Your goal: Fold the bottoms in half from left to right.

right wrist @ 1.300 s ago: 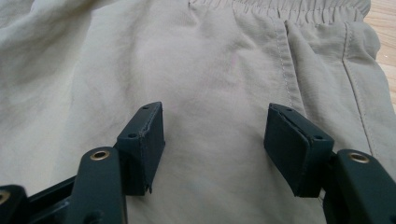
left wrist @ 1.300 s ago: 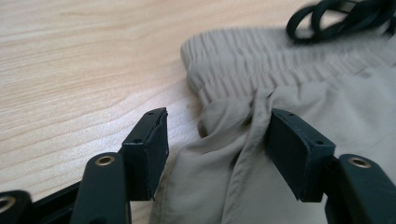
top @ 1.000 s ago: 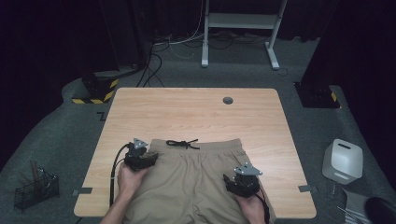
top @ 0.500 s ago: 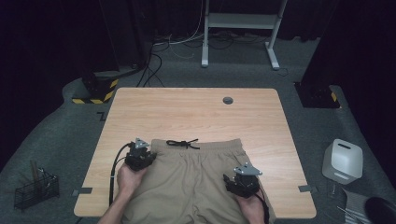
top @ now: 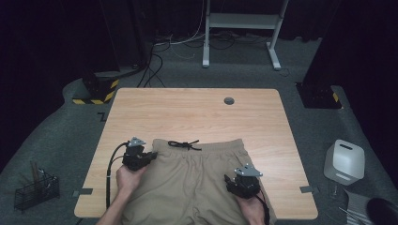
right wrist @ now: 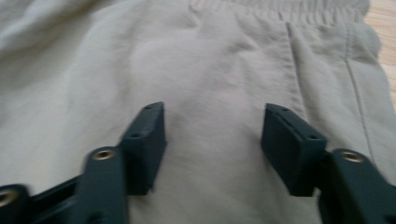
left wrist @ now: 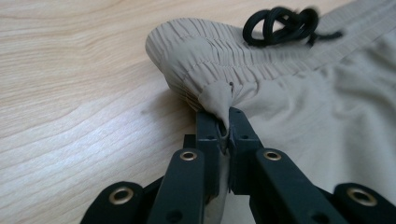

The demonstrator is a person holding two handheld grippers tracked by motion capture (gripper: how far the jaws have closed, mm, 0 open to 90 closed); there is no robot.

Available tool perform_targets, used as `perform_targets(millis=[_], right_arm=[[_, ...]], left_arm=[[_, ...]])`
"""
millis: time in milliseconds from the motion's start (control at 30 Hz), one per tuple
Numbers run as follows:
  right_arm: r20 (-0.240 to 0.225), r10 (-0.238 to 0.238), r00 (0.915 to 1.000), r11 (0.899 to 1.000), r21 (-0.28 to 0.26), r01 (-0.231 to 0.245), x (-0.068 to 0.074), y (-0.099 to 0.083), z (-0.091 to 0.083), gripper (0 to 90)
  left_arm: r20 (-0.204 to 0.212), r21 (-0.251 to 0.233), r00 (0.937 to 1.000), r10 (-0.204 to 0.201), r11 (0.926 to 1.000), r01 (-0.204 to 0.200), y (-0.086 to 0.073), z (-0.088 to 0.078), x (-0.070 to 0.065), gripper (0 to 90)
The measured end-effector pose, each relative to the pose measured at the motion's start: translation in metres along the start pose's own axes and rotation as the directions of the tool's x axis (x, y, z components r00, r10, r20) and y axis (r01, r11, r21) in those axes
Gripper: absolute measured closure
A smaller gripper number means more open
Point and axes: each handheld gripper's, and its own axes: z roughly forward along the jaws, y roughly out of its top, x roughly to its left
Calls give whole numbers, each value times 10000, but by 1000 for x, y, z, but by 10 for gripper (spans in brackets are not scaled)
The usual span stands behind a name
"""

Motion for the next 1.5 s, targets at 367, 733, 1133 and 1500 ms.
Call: perform_targets(millis=[367,733,1133,1500], right_arm=[[-1620,-817,9834,9957,-572,733,38,35,6,453],[-1854,-1377,9730,9900,32,1407,54,49,39,456],[-1631,-1553,9743,9869,172,1602,63,68,68,463],[-1481,-1610,9758,9856,277,1668,85,105,108,472]], left_arm=[[376,-223,9993,50,9997,-42,13,-7,-1,860],[686,-480,9975,-157,9987,190,31,-11,2,865],[723,-967,9947,-738,9920,806,53,-16,19,869],[360,-1066,9928,-1142,9873,1175,78,-16,43,870]])
